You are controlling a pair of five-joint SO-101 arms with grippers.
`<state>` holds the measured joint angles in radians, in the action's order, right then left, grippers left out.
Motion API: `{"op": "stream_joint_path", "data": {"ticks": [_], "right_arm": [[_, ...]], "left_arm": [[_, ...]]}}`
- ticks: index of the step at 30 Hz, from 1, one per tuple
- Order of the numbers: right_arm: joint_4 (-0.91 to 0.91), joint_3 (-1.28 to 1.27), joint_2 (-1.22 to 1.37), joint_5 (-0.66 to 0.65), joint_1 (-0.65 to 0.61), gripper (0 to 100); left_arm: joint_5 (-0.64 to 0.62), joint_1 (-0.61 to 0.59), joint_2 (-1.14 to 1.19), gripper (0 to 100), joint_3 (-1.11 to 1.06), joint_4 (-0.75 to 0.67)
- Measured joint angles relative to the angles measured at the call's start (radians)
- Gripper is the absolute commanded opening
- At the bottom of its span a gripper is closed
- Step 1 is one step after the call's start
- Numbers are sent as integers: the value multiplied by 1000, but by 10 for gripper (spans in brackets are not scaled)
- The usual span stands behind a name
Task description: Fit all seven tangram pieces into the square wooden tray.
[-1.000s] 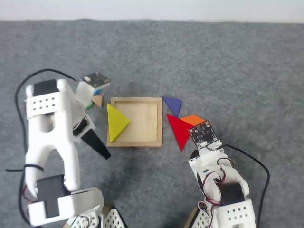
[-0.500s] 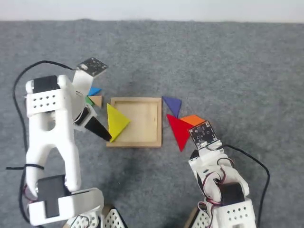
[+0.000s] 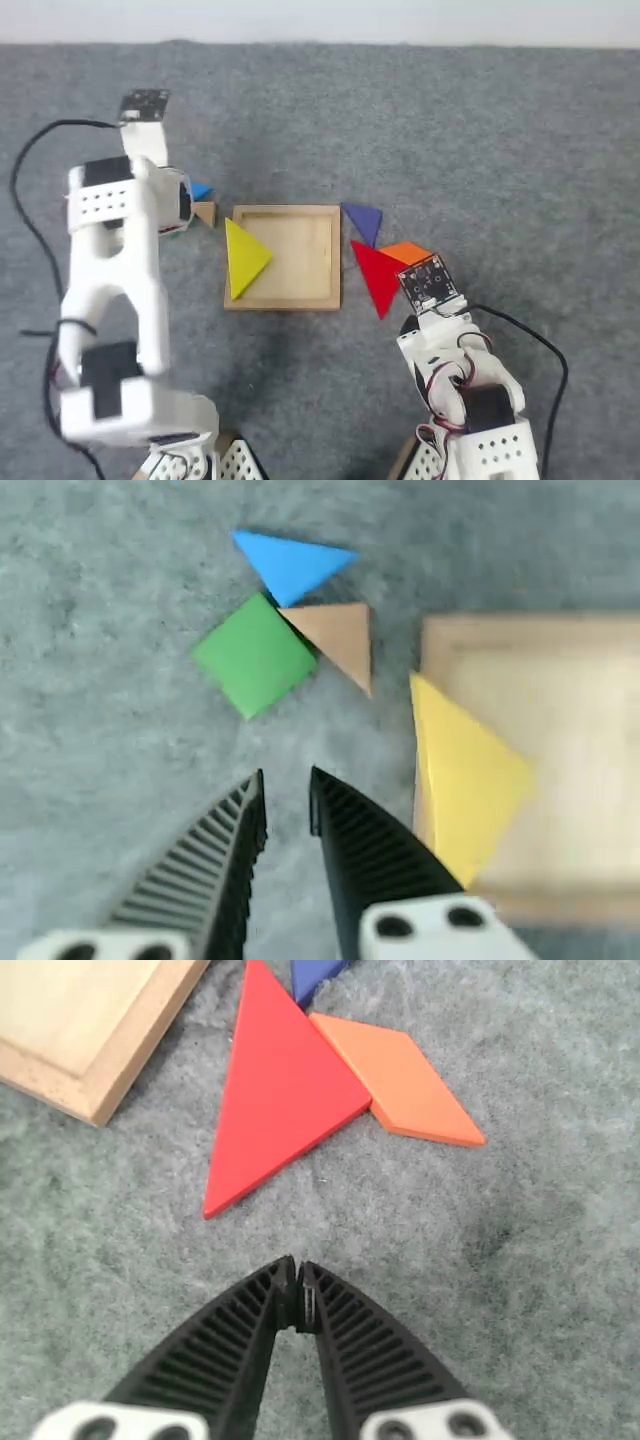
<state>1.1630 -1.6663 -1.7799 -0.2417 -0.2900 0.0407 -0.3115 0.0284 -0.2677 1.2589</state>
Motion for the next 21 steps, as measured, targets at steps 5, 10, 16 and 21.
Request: {"op": "stream_joint_path", "data": {"ticks": [5,10,16,21], "right_arm": [[0,0,0,0,0,13],[0,0,0,0,0,13],[0,0,0,0,0,13],[0,0,0,0,0,13]], "left_arm": [[-103,38,169,34,14,-44],[-112,149,227,35,29,-61],[-112,224,238,34,31,-181],[-112,219,238,34,37,-173]]}}
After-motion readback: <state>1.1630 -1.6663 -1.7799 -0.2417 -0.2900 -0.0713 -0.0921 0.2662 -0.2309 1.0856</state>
